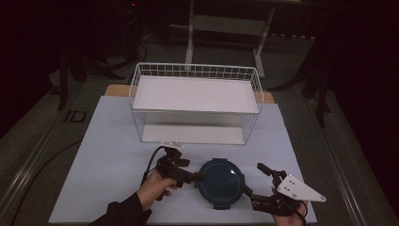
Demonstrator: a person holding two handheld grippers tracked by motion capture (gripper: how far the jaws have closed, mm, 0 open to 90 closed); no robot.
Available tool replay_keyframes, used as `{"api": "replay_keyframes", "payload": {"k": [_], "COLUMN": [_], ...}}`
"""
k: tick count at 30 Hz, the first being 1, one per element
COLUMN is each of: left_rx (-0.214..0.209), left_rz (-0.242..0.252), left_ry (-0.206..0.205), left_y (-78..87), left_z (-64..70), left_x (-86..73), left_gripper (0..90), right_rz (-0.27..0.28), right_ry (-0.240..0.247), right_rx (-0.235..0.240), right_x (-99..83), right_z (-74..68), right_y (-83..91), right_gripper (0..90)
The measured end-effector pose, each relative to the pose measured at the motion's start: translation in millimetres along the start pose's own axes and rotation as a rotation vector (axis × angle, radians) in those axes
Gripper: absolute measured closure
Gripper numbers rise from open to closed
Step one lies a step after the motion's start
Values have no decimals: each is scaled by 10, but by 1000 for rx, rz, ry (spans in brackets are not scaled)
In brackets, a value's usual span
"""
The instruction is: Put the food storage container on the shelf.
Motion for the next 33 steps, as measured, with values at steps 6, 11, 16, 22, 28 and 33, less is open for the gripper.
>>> {"api": "replay_keyframes", "payload": {"k": [6, 11, 16, 22, 28, 33], "left_rx": [-44, -88, -89, -105, -132, -163], "left_rz": [-101, -133, -170, -185, -205, -221], "left_ry": [133, 219, 262, 298, 325, 341], "left_y": [-73, -98, -130, -148, -136, -153], "left_z": [-92, -89, -83, -86, -63, -74], "left_x": [-109, -150, -183, -205, -195, -203], "left_gripper": [22, 44, 177, 403, 512, 513], "right_rz": [27, -4, -30, -34, -67, -79], "right_ry": [18, -20, -57, -76, -85, -105], "right_rx": [-18, -48, -75, -71, -93, -101], "right_x": [29, -23, -69, -83, -128, -149], "right_z": [34, 75, 108, 116, 166, 196], "right_y": [64, 83, 65, 62, 58, 65], "right_gripper": [132, 102, 98, 99, 102, 120]}}
Point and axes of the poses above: each handheld gripper's, and its own axes: y roughly backward along the jaws, x roughly out of its top, z roughly to its right, the point moved 7 cm from there along -y, roughly forward along the jaws, and after that the axes turned 7 degrees about x, right-handed, at the moved point
